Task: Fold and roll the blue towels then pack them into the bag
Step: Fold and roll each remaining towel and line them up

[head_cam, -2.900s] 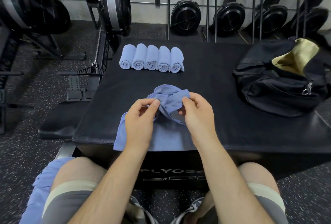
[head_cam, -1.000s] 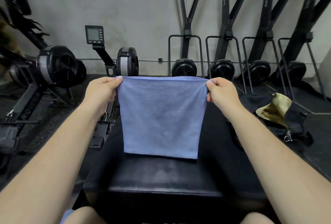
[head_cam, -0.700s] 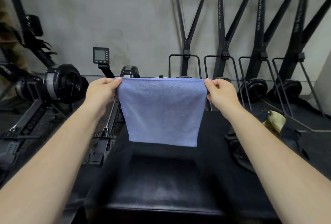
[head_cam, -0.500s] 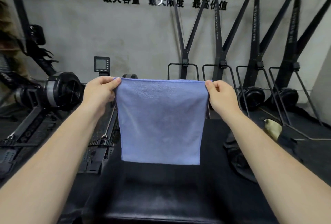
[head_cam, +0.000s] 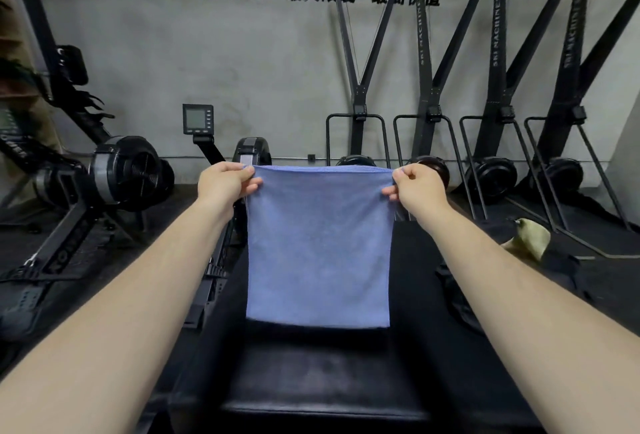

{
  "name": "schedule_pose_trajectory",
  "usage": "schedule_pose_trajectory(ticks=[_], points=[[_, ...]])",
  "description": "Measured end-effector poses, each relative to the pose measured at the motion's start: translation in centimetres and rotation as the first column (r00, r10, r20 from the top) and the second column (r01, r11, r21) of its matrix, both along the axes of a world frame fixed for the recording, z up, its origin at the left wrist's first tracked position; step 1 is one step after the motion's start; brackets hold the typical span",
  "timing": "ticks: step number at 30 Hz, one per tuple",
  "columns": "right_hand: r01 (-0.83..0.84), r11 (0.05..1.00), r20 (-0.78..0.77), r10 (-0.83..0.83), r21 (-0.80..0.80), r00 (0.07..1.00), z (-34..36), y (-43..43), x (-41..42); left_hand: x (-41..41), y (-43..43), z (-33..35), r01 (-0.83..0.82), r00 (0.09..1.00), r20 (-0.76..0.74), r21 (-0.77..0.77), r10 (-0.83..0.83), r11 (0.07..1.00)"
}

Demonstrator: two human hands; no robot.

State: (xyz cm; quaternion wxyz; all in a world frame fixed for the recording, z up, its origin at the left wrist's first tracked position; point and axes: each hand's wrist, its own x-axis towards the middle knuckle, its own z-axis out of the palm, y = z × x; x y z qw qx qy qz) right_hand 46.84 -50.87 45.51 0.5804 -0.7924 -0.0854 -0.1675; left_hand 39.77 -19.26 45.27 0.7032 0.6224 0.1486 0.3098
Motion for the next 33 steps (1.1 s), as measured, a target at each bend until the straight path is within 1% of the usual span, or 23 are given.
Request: schedule_pose_trajectory(ticks=[4,6,8,9,11,13,14,16,18,19,21,26,30,33], points=[[-0.051,0.981,0.046,0.043,0.188,0.998,0.4,0.3,0.5,-0.2,-0.5,1.2,0.046,0.991,0.124,-0.041,-0.040,0.998],[-0.062,0.968,0.046,0.052,0.244,0.998,-0.3,0.0,-0.1,-1.1,-0.8,0.8,0.018,0.991,0.137,-0.090,-0.006,0.996],[-0.047,0.963,0.051,0.035,0.265,0.998,-2.8,-0.3,-1.2,-2.1,-1.1,-1.3,-0.053,0.994,0.096,-0.009,0.053,0.999],[-0.026,0.970,0.036,0.018,0.240,0.999,-5.1,-0.3,-1.9,-2.7,-1.3,-3.5,-0.081,0.995,0.057,0.047,0.079,0.996],[0.015,0.986,-0.042,-0.008,0.165,0.999,-10.9,-0.5,-3.3,-4.4,-2.1,-9.3,-0.122,0.992,-0.031,0.074,0.125,0.990],[0.033,0.995,-0.201,-0.013,0.097,0.980,-17.3,-0.7,-5.2,-6.4,-3.3,-15.7,-0.146,0.975,-0.158,0.073,0.156,0.987],[0.041,0.996,-0.274,-0.019,0.073,0.962,-20.4,-0.9,-6.2,-7.3,-3.7,-18.8,-0.137,0.960,-0.236,0.065,0.148,0.989],[0.052,0.998,-0.372,-0.037,0.031,0.927,-25.5,-1.3,-8.2,-9.2,-4.4,-23.9,-0.093,0.916,-0.386,0.056,0.108,0.994],[0.034,0.998,-0.419,-0.056,-0.059,0.906,-29.0,-1.8,-10.0,-10.8,-4.8,-27.8,-0.051,0.863,-0.497,0.104,0.096,0.993],[0.024,0.994,-0.415,-0.065,-0.103,0.907,-29.9,-2.1,-10.7,-11.6,-4.9,-29.0,-0.033,0.847,-0.522,0.135,0.100,0.990],[0.008,0.988,-0.392,-0.068,-0.151,0.917,-30.3,-2.4,-11.6,-12.6,-5.1,-29.9,-0.004,0.834,-0.538,0.213,0.121,0.977],[-0.013,0.985,-0.388,-0.056,-0.173,0.920,-29.5,-2.5,-12.5,-13.2,-5.2,-29.5,0.074,0.818,-0.553,0.374,0.158,0.924],[0.012,0.977,-0.397,-0.097,-0.212,0.913,-29.6,-2.7,-12.6,-13.7,-5.4,-29.5,0.090,0.807,-0.570,0.380,0.156,0.920],[0.019,0.967,-0.407,-0.124,-0.253,0.905,-29.6,-2.8,-12.7,-14.1,-5.7,-29.7,0.087,0.814,-0.559,0.380,0.154,0.921]])
